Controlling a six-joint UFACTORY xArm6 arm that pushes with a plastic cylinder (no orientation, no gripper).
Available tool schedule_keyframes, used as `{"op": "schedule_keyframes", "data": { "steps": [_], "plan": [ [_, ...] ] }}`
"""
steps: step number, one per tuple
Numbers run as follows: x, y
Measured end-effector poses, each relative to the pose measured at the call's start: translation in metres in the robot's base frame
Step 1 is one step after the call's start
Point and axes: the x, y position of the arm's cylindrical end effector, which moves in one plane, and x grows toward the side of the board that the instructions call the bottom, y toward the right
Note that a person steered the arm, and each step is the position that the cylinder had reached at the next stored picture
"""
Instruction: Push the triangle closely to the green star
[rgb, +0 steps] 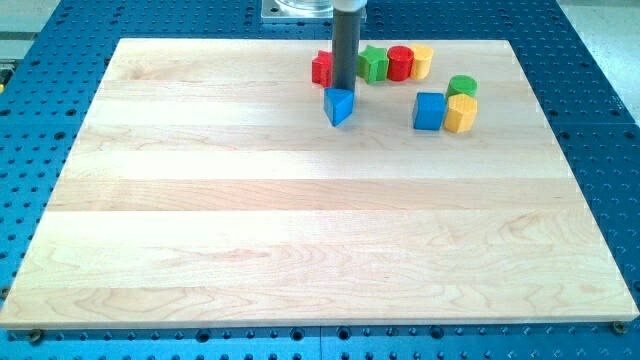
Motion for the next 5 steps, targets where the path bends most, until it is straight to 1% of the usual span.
{"op": "schedule_keyframes", "data": {
  "steps": [1,2,3,4,5],
  "plan": [
    [0.039,-0.009],
    [0.053,0.049],
    [0.107,-0.001],
    [0.098,-0.042],
    [0.062,-0.008]
  ]
}}
